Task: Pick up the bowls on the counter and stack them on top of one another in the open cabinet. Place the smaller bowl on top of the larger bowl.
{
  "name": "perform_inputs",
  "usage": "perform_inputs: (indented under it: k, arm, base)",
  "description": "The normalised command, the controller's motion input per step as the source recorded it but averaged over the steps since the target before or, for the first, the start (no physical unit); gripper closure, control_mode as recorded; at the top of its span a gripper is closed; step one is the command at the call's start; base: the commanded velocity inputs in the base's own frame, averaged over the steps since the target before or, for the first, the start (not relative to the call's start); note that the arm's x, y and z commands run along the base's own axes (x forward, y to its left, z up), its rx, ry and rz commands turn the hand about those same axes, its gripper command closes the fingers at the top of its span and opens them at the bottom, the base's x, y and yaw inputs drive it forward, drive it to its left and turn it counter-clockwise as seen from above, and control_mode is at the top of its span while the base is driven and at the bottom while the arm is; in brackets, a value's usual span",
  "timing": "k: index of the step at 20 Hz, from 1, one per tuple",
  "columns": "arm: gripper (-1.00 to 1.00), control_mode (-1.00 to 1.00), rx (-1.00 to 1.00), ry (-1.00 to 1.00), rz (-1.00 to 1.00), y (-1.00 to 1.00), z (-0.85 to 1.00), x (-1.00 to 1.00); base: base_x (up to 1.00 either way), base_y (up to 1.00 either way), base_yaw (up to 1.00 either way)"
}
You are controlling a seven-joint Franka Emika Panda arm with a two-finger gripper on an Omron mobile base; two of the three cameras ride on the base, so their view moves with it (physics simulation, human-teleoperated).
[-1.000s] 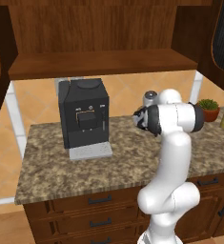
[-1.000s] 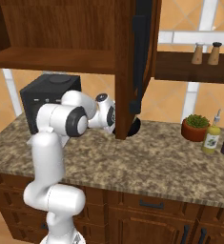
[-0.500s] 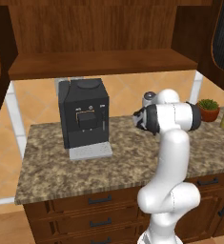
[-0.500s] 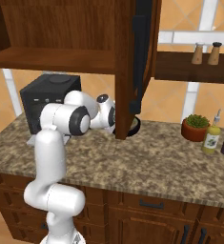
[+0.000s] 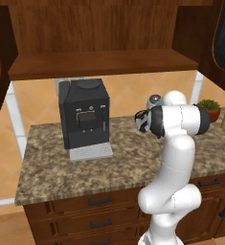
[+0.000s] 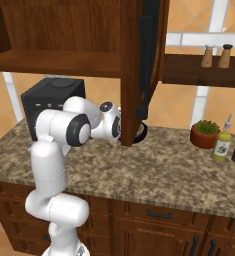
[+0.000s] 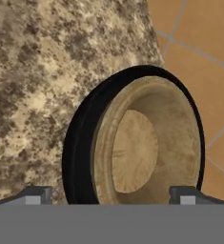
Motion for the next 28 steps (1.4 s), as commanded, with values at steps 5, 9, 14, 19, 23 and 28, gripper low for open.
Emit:
perform_inputs:
  k: [5,9,14,19,23,28]
  arm:
    - [-1.00,-1.00,-0.04,0.00,0.00,0.00,-0.54,0.12]
    - [-1.00,-1.00,-0.10,-0.01,0.00,0.00,-0.40,0.57]
    - [1.00,-1.00,-0.06,0.00,0.00,0.00,-0.43,0.42]
    - [1.00,-1.00,0.00,-0.01,0.00,0.00,0.00,-0.18]
    - [1.00,-1.00,0.01,-0.03,0.00,0.06,0.65,-0.74]
    - [1.00,-1.00,0.08,0.00,0.01,0.12,1.00,-1.00]
  base:
    - [0.00,0.00,0.00]
    - [0.00,0.00,0.00]
    - [0.00,0.00,0.00]
    - [0.00,0.00,0.00]
    - [0.00,0.00,0.00]
    - [0.00,0.00,0.00]
